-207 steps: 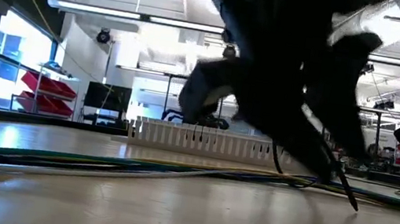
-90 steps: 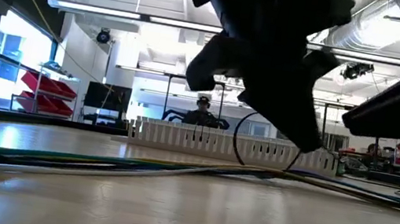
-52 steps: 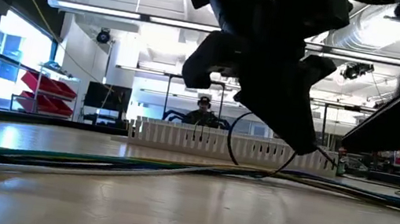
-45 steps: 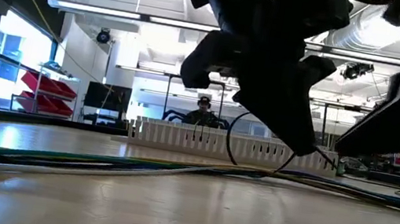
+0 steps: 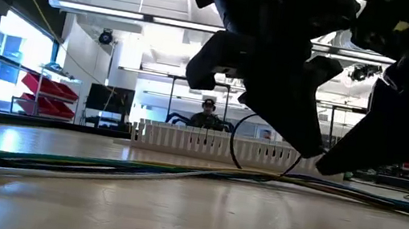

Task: Ziptie cables
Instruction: Wrap the cables together using a black zip tie

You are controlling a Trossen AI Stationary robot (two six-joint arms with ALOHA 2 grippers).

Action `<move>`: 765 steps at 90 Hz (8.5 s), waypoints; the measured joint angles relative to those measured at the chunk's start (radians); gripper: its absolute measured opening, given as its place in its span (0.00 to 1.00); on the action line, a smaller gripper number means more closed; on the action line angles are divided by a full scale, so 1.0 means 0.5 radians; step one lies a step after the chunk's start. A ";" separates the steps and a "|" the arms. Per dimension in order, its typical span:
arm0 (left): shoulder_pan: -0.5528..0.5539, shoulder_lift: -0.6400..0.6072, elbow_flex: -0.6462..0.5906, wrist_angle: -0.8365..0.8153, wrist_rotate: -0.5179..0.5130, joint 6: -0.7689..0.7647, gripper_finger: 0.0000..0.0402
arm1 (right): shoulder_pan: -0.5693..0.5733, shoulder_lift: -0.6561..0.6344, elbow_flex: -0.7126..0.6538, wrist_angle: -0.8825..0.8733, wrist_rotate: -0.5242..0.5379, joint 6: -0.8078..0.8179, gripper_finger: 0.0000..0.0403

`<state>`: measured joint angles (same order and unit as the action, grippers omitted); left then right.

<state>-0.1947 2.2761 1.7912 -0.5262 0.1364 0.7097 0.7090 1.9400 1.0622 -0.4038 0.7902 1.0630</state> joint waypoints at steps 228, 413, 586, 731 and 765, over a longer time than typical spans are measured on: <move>-0.021 -0.046 -0.001 -0.045 -0.113 -0.106 0.01 | 0.074 0.178 0.204 -0.307 0.319 0.208 0.28; 0.014 -0.043 -0.023 -0.107 -0.099 -0.157 0.01 | 0.112 0.231 0.203 -0.222 0.314 0.277 0.02; -0.021 -0.043 -0.024 -0.115 -0.115 -0.197 0.01 | 0.053 0.193 0.203 -0.109 0.286 -0.057 0.01; 0.008 -0.159 -0.024 -0.192 -0.095 -0.262 0.01 | 0.346 0.093 0.204 -0.441 0.318 0.485 0.42; 0.004 -0.158 -0.024 -0.193 -0.091 -0.266 0.01 | 0.107 0.166 0.204 -0.183 0.405 0.163 0.41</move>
<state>-0.1928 2.1971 1.7794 -0.6226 0.0909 0.5766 0.7622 2.0228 1.1641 -0.4953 0.9929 1.1443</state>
